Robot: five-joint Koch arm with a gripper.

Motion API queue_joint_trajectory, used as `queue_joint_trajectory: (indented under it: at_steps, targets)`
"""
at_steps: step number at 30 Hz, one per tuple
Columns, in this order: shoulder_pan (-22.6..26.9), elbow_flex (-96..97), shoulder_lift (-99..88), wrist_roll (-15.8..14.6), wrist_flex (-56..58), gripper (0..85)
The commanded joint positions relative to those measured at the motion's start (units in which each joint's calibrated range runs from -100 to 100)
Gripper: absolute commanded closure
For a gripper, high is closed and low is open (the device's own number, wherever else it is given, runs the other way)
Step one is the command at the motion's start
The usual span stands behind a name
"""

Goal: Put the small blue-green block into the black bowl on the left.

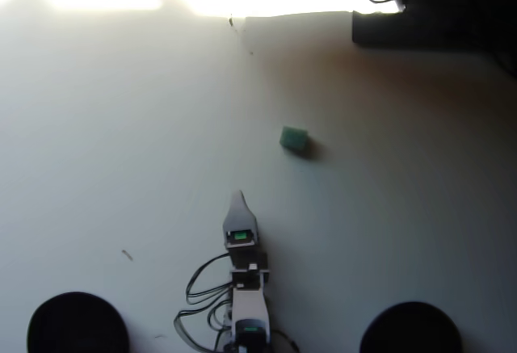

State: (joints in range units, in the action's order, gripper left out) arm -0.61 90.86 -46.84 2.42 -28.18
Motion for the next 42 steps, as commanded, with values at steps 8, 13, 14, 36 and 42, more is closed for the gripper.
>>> queue_joint_trajectory:
  at_steps: [8,13,14,36,42]
  targets:
    - [0.0,0.5,-0.9,-0.1,-0.1,34.9]
    - [0.0,0.5,-0.9,-0.2,-0.1,34.9]
    - [0.0,0.5,-0.9,-0.2,0.0,34.9]
    - [0.3,0.9,-1.2,-0.2,-0.1,35.4]
    - [0.0,0.8,-6.5,-0.5,4.8,35.2]
